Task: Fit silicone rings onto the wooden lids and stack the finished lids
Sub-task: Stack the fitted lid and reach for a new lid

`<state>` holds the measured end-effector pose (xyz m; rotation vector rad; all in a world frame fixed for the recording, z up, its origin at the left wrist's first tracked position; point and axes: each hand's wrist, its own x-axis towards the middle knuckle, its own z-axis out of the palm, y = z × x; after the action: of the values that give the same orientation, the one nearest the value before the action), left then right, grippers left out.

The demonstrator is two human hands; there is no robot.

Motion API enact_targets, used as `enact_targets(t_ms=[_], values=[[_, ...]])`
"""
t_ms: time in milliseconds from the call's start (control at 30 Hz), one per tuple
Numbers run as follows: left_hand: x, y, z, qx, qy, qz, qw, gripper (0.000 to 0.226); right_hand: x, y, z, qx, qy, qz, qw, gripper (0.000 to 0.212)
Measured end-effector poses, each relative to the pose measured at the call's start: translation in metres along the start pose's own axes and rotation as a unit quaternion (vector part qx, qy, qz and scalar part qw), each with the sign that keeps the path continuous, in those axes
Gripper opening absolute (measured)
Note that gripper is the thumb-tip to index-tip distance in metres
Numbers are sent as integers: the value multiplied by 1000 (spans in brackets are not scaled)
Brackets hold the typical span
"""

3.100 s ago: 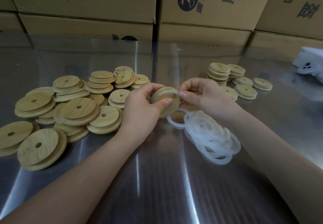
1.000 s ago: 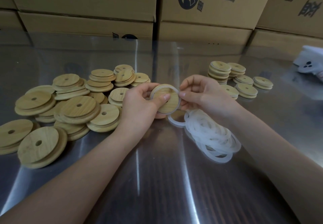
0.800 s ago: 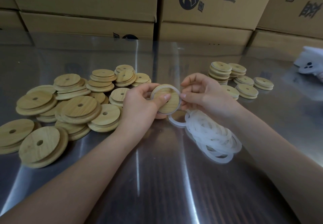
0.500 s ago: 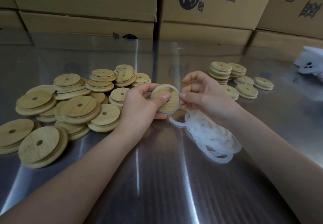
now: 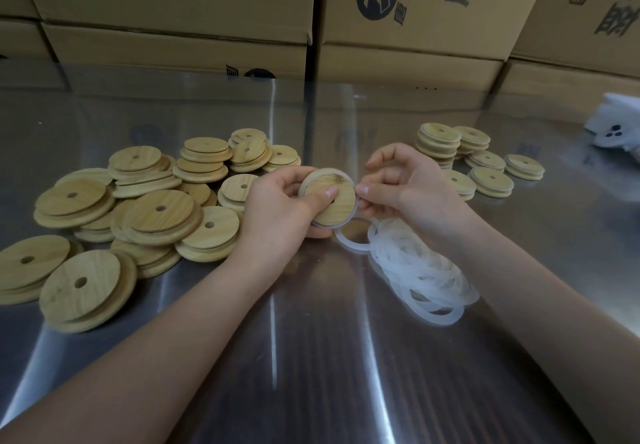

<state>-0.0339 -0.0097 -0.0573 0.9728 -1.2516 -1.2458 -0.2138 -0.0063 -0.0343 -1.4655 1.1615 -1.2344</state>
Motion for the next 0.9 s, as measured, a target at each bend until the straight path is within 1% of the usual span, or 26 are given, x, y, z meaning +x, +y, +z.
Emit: enact_targets(t_ms=[100, 167, 233, 333, 500, 600, 733, 900], values=[[0, -1, 0, 17, -2, 23, 1000, 26, 0, 0, 1, -16, 11, -17, 1000, 27], [-1, -1, 0, 40, -6, 49, 998, 34, 0, 0, 2, -24, 14, -24, 999, 27], [-1, -1, -1, 66, -8, 72, 995, 37, 0, 0, 2, -29, 13, -27, 999, 26], [-1, -2, -2, 90, -9, 85, 992, 31, -1, 0, 3, -27, 11, -29, 999, 25], [-1, -2, -1, 69, 10, 70, 995, 23, -2, 0, 5, -18, 14, -39, 999, 22], [-1, 0, -1, 62, 14, 65, 996, 21, -2, 0, 8, -39, 15, -36, 998, 19], [-3, 2, 1, 53, 3, 63, 997, 20, -3, 1, 10, -49, -8, -7, 999, 18], [-4, 2, 1, 55, -1, 67, 996, 20, -3, 2, 10, -55, -24, -1, 998, 15]])
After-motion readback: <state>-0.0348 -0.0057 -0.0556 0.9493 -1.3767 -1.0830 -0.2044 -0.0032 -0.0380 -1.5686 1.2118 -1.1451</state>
